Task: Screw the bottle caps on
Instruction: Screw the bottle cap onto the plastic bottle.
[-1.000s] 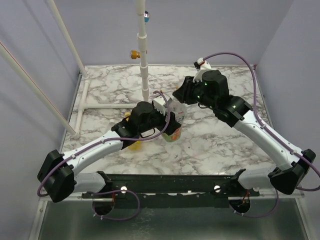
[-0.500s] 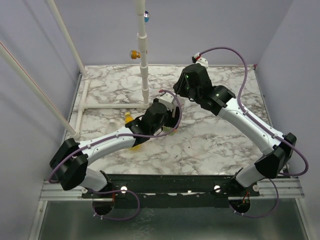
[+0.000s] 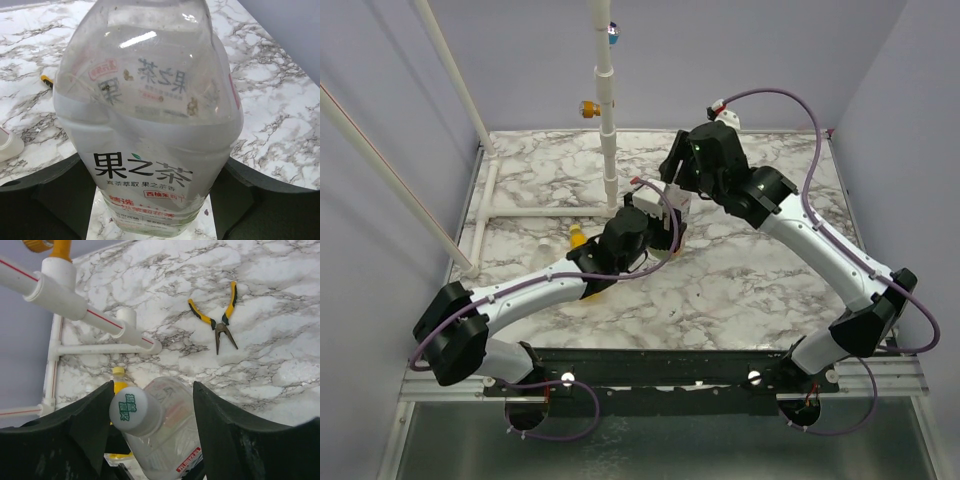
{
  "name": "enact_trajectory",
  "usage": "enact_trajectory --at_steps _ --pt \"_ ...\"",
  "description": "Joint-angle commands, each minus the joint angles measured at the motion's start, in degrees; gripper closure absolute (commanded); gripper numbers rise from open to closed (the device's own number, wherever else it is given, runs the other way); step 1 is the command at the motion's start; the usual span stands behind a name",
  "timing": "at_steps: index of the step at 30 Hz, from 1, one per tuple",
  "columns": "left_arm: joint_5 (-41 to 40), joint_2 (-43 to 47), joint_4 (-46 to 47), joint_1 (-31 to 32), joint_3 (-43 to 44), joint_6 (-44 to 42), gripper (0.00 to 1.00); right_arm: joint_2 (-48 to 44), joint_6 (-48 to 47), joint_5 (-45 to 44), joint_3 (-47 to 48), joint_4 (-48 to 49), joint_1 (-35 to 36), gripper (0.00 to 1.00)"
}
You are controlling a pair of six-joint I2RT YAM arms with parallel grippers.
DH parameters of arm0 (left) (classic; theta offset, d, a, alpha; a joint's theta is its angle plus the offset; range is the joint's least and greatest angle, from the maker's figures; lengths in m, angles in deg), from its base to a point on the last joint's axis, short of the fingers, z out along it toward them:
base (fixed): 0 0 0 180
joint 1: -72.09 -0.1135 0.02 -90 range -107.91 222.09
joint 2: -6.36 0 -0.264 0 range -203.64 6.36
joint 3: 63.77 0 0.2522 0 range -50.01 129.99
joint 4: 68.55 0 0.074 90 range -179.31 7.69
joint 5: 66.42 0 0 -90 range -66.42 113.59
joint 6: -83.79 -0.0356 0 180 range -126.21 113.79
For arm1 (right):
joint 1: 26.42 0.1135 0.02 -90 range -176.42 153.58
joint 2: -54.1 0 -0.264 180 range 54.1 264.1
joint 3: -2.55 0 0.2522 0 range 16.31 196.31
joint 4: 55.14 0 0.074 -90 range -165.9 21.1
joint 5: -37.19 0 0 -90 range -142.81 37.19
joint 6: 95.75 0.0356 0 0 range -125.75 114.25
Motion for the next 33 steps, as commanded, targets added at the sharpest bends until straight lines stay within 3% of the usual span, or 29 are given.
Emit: enact_trajectory --at_steps 1,6,12,18,23,33 --pt "2.10 3.47 2.70 -0.54 -3.44 1.96 1.00 -2.45 -2.59 3.42 2.38 -3.60 1.25 0.30" --pt "7.58 5.59 1.12 -0.80 -5.58 1.32 1.00 -7.06 -6.02 7.95 -0.39 0.92 1.25 0.14" --pt "16.67 10.12 -0.18 -1.16 -7.66 -0.73 1.00 -12.32 -13.07 14.88 -5.33 4.04 1.12 0.09" --pt "28.31 14.49 -2.93 -2.17 -9.15 -1.47 1.00 -18.26 -16.78 30.24 -12.92 9.19 -4.53 0.25" --pt "34.51 16.07 -3.76 -3.09 -9.77 -0.77 1.00 -19.83 -18.33 41.39 -15.51 13.16 -6.76 0.27" --pt "38.81 17.98 -3.62 -3.97 -9.95 -0.37 1.00 -19.83 -18.05 49.05 -18.61 15.46 -8.92 0.38"
